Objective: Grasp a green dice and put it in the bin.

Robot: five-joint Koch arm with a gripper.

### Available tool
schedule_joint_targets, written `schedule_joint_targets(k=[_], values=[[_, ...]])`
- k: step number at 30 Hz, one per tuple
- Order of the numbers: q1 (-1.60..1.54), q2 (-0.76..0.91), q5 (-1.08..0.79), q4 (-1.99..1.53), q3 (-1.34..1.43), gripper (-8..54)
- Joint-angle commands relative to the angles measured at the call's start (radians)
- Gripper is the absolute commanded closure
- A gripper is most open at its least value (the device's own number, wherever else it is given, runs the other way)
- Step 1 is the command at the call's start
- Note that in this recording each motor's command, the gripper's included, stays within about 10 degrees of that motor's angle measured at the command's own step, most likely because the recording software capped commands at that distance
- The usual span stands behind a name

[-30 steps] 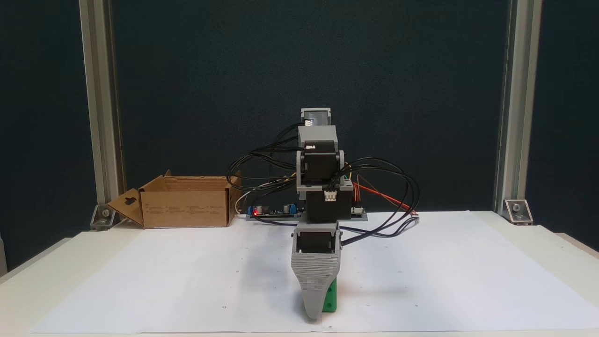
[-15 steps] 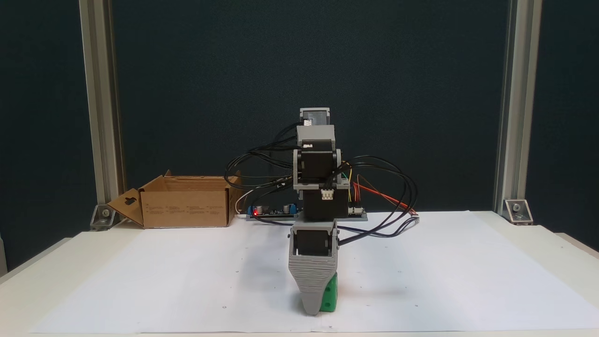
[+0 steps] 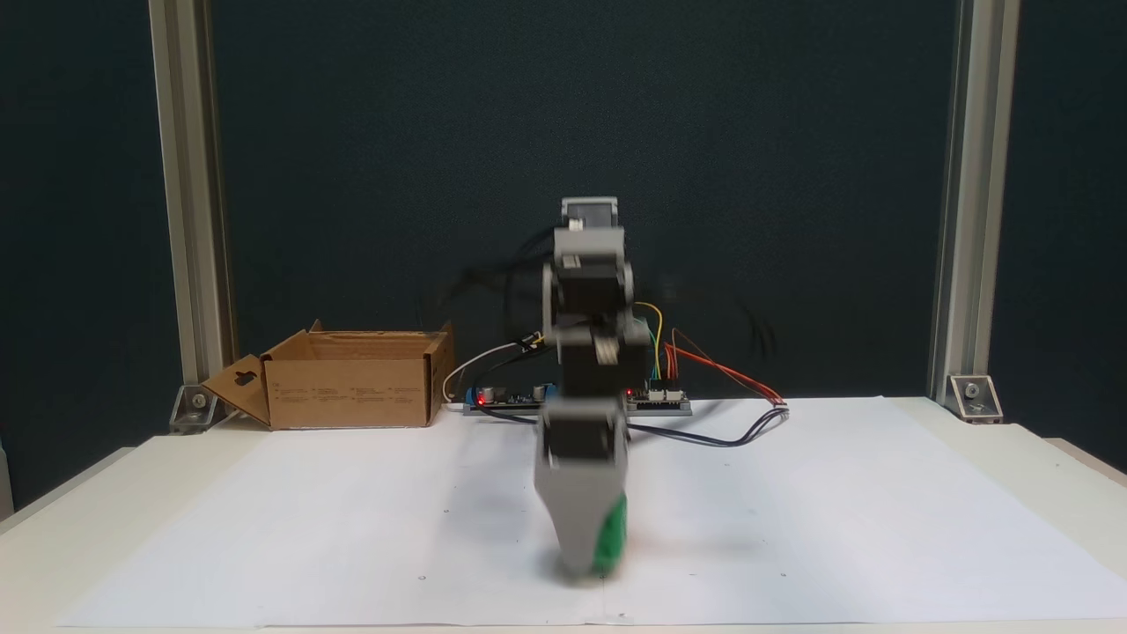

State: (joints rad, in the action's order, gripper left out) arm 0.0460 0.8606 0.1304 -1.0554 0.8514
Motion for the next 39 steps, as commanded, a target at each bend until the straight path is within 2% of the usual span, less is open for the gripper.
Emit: schedule_joint_targets(k=[1,9,17,23,39], values=[[0.023,0.165,0.035,-0.052,-0.023,34.0],[0.026,0.437,0.035,-0.137,-0.002,34.0],[0.129,0.528,0.028,-0.181,0.0,34.1],[0.371,0.538,-0.057,-0.173,0.032,34.1],[1.315,0.586,-0.414,-0.176,0.077,34.0]])
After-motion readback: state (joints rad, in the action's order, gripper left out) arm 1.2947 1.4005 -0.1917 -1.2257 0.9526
